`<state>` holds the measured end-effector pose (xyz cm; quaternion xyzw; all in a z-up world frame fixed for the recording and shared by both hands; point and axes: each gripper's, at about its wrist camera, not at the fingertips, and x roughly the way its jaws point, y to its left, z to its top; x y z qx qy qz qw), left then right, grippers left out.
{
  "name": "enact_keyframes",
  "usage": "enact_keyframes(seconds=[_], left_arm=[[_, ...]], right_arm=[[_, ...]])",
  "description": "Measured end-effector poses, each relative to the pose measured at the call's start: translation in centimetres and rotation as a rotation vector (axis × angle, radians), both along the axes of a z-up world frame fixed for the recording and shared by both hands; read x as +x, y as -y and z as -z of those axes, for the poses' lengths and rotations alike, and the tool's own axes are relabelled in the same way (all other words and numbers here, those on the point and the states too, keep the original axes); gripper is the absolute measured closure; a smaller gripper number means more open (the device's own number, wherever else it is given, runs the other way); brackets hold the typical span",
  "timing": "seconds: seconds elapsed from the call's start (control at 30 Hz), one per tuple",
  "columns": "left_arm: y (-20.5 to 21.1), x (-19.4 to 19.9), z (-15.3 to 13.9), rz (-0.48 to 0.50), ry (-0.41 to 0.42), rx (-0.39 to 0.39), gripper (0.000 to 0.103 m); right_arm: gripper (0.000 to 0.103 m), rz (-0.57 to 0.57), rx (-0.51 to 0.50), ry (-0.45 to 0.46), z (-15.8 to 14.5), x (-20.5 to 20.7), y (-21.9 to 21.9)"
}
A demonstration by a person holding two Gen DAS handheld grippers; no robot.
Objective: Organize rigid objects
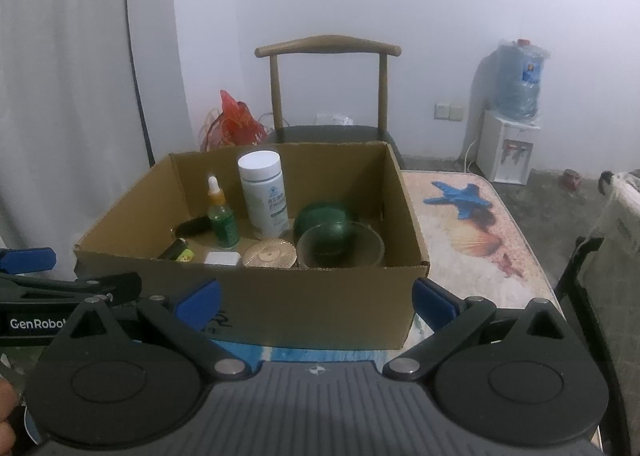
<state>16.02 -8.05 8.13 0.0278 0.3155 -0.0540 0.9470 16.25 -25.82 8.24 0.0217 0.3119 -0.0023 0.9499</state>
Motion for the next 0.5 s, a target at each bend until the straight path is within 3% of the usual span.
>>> enact_keyframes(seconds=[0.5], left_arm=[[-0.28, 0.64, 0.21, 0.004, -0.011, -0.005, 0.000]], right_arm=[[0.000, 0.000, -0.006, -0.004, -0.01, 0.26, 0.05]])
